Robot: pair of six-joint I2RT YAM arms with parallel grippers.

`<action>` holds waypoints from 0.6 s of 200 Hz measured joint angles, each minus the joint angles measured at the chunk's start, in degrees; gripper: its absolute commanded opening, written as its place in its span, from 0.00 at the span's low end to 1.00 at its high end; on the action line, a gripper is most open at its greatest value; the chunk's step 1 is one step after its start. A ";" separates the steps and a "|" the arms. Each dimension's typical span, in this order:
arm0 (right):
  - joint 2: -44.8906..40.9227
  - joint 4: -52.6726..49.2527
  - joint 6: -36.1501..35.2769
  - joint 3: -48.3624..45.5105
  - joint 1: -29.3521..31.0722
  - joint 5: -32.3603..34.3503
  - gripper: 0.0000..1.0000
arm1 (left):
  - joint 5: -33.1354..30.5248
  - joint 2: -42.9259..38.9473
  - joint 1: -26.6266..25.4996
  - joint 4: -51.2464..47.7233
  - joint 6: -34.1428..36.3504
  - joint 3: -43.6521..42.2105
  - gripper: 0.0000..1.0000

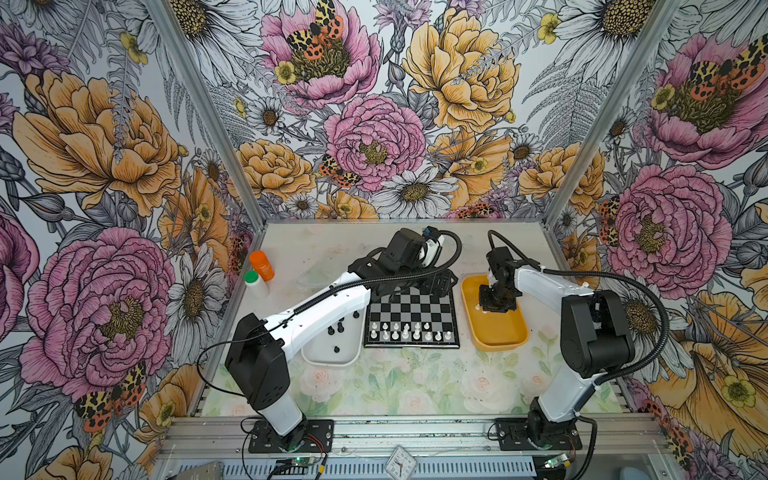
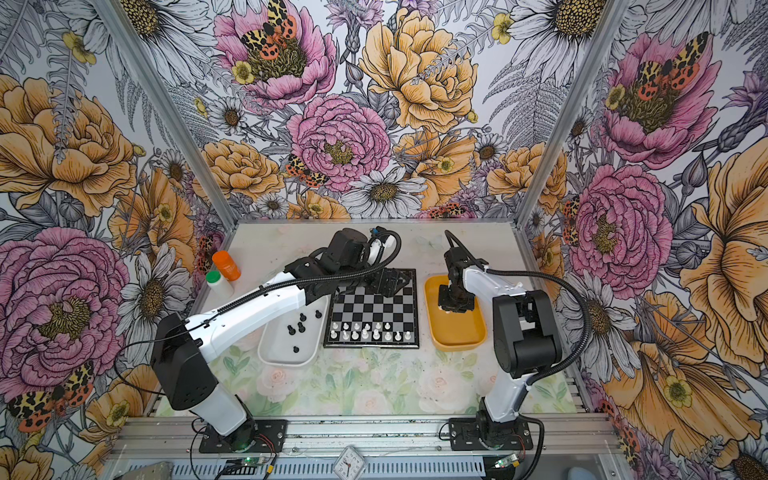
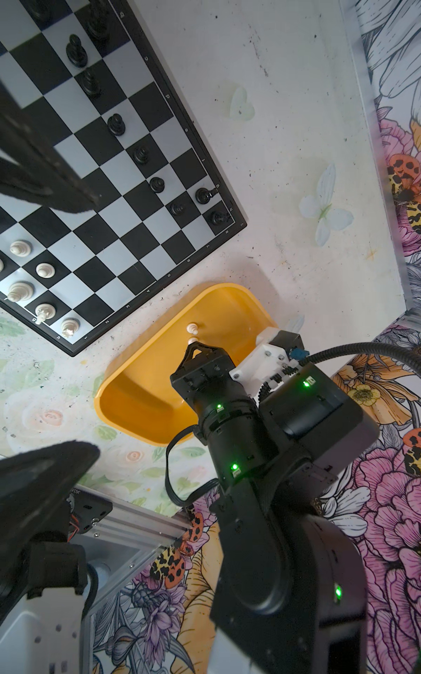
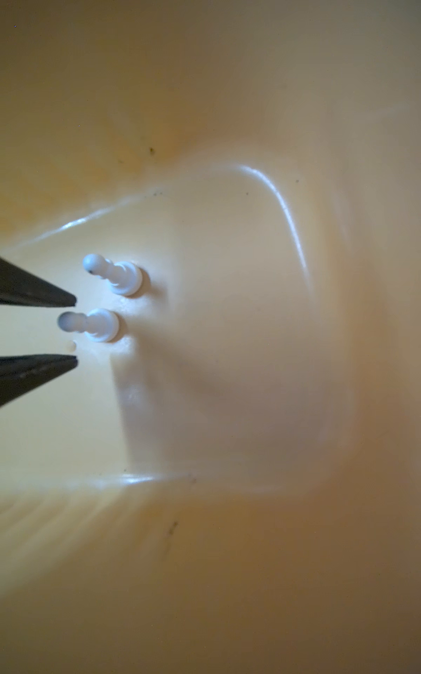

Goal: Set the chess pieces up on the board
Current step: 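Lower the right gripper onto a white pawn in the yellow tray and close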

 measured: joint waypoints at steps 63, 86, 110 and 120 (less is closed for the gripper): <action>1.68 0.24 -0.02 1.07 0.00 0.00 0.22 | 0.17 0.00 0.52 -0.44 0.24 0.00 0.99; 1.86 0.24 -0.39 1.09 0.00 0.00 0.19 | 0.22 -0.02 0.85 -0.81 0.42 0.00 0.99; 2.08 0.24 -0.39 1.09 0.00 0.00 0.18 | 0.24 -0.15 1.27 -1.05 0.44 0.00 0.99; 2.16 0.24 -0.39 1.09 0.00 0.00 0.18 | 0.22 -0.22 1.36 -1.05 0.44 0.00 0.99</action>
